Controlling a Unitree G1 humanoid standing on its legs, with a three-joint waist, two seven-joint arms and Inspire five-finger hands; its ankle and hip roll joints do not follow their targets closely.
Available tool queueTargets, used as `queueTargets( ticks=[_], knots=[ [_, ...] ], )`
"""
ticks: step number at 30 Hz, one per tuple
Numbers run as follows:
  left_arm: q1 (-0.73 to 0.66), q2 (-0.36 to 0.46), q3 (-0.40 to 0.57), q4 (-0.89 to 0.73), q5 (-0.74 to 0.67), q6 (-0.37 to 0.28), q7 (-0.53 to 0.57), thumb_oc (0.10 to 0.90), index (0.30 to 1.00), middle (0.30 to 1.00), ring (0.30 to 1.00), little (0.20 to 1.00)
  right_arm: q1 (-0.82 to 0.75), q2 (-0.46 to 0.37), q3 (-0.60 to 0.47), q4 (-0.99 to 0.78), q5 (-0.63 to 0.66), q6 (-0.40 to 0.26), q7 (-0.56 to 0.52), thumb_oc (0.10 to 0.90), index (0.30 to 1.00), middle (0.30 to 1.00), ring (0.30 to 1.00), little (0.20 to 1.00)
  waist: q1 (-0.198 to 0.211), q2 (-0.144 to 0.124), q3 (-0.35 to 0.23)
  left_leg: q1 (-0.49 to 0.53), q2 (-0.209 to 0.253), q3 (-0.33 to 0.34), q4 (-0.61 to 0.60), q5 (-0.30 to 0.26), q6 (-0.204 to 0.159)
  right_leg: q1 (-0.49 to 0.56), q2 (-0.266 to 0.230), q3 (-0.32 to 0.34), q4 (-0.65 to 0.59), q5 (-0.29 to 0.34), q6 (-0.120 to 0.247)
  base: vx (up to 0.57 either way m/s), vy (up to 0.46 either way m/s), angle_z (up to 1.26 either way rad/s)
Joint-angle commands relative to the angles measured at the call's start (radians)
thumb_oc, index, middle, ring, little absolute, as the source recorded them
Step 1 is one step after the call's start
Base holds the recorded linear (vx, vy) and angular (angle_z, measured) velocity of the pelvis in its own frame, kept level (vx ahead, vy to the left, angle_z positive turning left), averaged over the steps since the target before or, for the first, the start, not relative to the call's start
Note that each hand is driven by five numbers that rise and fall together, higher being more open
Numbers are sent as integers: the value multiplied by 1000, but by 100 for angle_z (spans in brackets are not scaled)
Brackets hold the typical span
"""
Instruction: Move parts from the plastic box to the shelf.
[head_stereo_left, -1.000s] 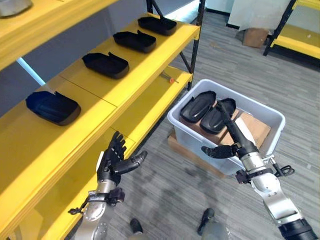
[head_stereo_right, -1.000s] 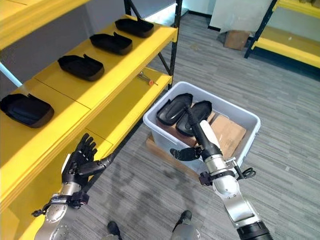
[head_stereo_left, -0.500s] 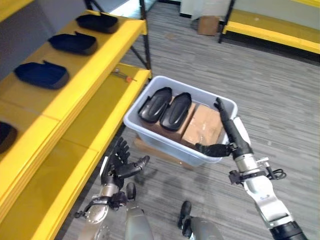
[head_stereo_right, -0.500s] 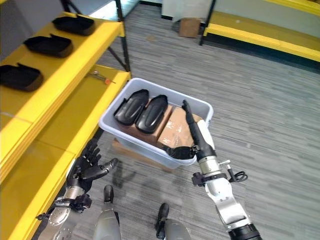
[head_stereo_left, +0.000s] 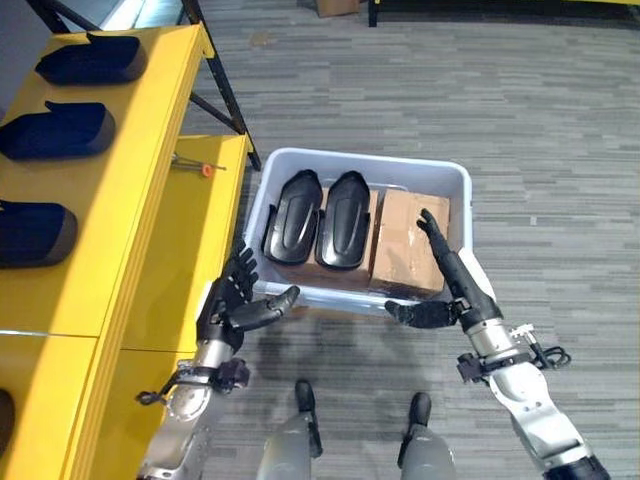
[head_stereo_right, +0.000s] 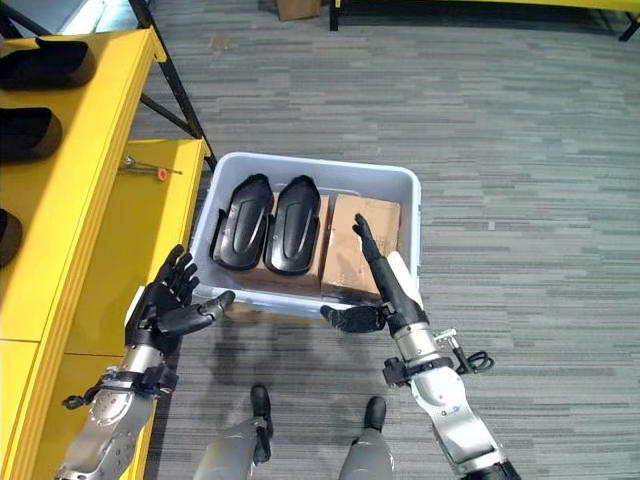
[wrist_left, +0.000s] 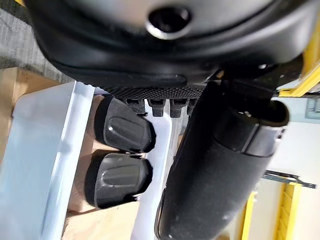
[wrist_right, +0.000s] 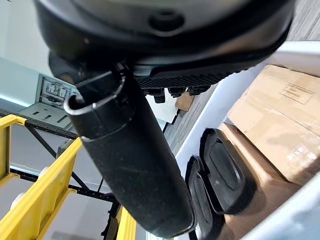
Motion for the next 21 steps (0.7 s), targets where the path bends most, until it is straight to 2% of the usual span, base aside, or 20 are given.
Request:
queueTargets(
  ticks=[1, 2, 7, 15, 21],
  knots=[
    [2, 27, 21, -134, -12, -101, -8, 900, 1000, 1000, 1000, 1000, -147, -43, -29, -63, -51, -75, -67, 900, 1000, 1000, 1000, 1000, 8, -16, -52, -41, 93, -48, 37, 4, -58, 45, -51, -12, 51, -49, 64, -34, 39, -11],
    [-6, 30, 12, -139, -17, -100, -8, 900, 1000, 1000, 1000, 1000, -210, -64, -12, -53, -83, -63, -81, 900, 1000, 1000, 1000, 1000, 15, -18, -42, -63, 87, -45, 41, 5, -58, 27, -63, -19, 43, -28, 68, -33, 25, -2],
    [-24, 40, -3, -145, -15, -93, 2, 900, 1000, 1000, 1000, 1000, -360, -95, 46, -21, -144, -36, -110, 900, 1000, 1000, 1000, 1000, 36, -28, -5, -117, 88, -41, 46, 15, -63, -22, -78, -32, 34, 0, 70, -44, -1, -6],
    [-55, 41, -16, -144, -4, -92, 16, 900, 1000, 1000, 1000, 1000, -466, -101, 93, 39, -180, -9, -132, 900, 1000, 1000, 1000, 1000, 60, -29, 46, -165, 94, -59, 61, 27, -69, -49, -81, -49, 52, -5, 64, -26, -27, 3],
    [-58, 40, -8, -150, -2, -95, 35, 900, 1000, 1000, 1000, 1000, -554, -91, 178, 129, -245, 22, -129, 900, 1000, 1000, 1000, 1000, 107, -25, 104, -209, 101, -91, 64, 43, -76, -59, -71, -77, 61, -15, 59, -30, -61, 11]
  ],
)
